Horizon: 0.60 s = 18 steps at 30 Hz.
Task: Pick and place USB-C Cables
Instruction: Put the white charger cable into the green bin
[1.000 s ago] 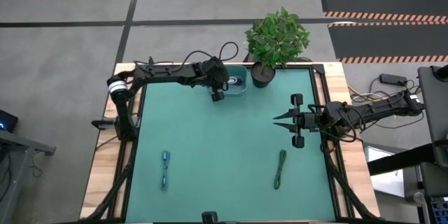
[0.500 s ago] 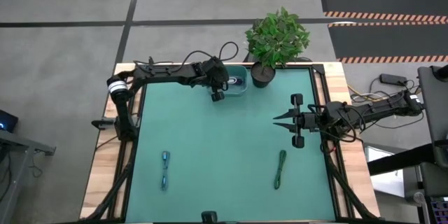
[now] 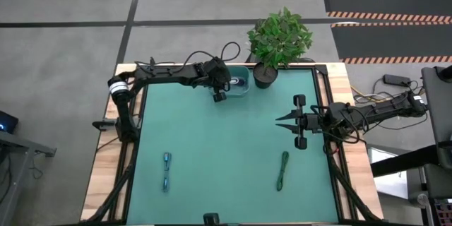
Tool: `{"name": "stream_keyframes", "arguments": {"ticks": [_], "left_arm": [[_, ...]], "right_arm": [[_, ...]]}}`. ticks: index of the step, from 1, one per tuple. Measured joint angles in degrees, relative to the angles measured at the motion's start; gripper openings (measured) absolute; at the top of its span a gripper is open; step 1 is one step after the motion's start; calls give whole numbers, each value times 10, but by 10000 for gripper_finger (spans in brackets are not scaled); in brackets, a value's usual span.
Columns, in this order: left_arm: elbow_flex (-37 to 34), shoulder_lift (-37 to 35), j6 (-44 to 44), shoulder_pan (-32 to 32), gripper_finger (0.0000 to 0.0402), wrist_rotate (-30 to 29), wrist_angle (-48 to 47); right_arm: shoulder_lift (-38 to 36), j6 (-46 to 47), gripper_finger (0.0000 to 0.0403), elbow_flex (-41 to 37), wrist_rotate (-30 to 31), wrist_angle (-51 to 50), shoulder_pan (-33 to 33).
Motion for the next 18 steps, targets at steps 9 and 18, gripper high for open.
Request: {"name": "stream_keyframes", "arguments": {"ticks": [9,18], "left_arm": [[0,-1,0,0,27,0,9],[-7,1,0,0,27,0,38]], "right_arm": [[0,0,59,0,0,0,0],[0,1,59,0,0,0,0]]}}
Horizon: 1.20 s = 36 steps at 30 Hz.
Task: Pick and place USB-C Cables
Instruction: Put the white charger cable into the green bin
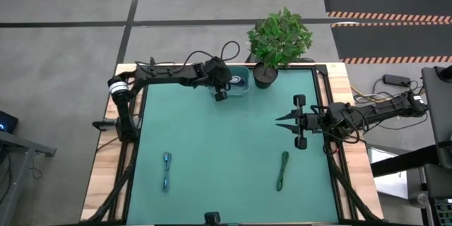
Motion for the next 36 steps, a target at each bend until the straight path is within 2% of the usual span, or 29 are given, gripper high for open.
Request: {"name": "stream_keyframes", "arguments": {"ticks": [20,28,36], "left_arm": [[-2,14,0,1,27,-1,1],[-2,14,0,1,50,-4,1],[-2,14,0,1,54,-30,1]], "right_arm": [[0,3,59,0,0,0,0],[0,4,59,0,0,0,0],[0,4,59,0,0,0,0]]}}
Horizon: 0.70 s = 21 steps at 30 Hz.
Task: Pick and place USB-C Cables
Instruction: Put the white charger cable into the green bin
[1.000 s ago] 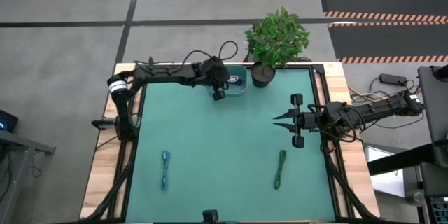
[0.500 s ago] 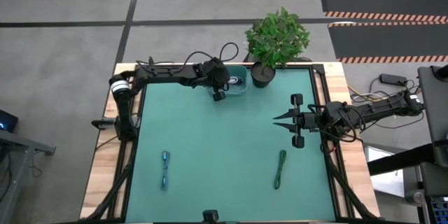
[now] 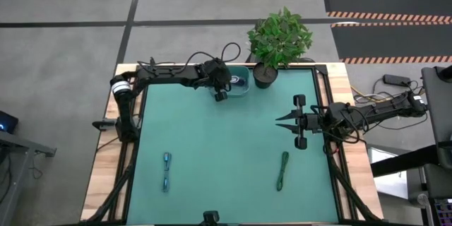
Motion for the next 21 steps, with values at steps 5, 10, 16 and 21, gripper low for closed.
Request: {"name": "stream_keyframes", "arguments": {"ticks": [5,10,16,21], "left_arm": [[0,0,0,0,54,-1,0],[0,0,-6,0,54,-1,0],[0,0,-13,0,54,-1,0],[0,0,-13,0,54,-1,0]], "right_arm": [[0,0,59,0,0,0,0],[0,1,59,0,0,0,0],[0,1,59,0,0,0,0],[0,1,59,0,0,0,0]]}}
